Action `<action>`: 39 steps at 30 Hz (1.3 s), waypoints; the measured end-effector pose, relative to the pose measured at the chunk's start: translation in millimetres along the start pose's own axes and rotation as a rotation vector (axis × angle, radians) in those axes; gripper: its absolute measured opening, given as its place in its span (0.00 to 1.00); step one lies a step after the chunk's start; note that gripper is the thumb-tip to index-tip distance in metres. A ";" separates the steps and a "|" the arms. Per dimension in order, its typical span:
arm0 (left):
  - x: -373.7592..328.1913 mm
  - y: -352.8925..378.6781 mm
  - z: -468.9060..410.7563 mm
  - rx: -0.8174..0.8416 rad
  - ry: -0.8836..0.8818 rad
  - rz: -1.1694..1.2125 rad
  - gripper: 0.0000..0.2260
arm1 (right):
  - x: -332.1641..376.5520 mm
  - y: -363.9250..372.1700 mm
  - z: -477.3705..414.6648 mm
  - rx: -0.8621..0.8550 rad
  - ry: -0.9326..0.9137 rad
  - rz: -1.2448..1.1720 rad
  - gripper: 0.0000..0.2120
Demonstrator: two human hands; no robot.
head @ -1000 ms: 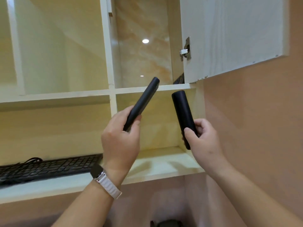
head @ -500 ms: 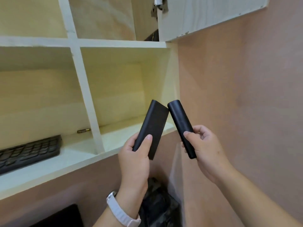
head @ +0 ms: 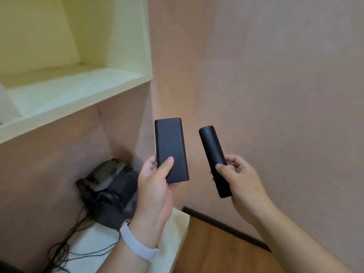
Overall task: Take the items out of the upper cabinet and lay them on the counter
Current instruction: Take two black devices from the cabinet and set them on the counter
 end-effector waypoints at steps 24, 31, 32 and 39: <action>177.2 136.8 272.5 0.660 -0.363 -0.342 0.20 | -18.1 -308.4 250.0 -0.580 0.029 0.068 0.06; 245.1 189.2 444.1 0.857 -0.460 -0.381 0.15 | -38.3 -452.9 394.5 -0.847 0.064 -0.019 0.04; 254.4 194.3 467.6 0.885 -0.479 -0.393 0.14 | -40.9 -470.1 415.3 -0.883 0.070 -0.028 0.04; 302.7 225.1 613.7 1.099 -0.606 -0.512 0.10 | -39.8 -558.7 541.5 -1.125 0.087 -0.039 0.04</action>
Point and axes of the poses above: each hand's wrist, its own z-axis away from the middle knuckle, its own y-axis out of the palm, x = y × z, the point moved 2 cm from there along -z, towards the middle knuckle, and after that the axes turned 5 degrees about -x, right-handed, at the moved point
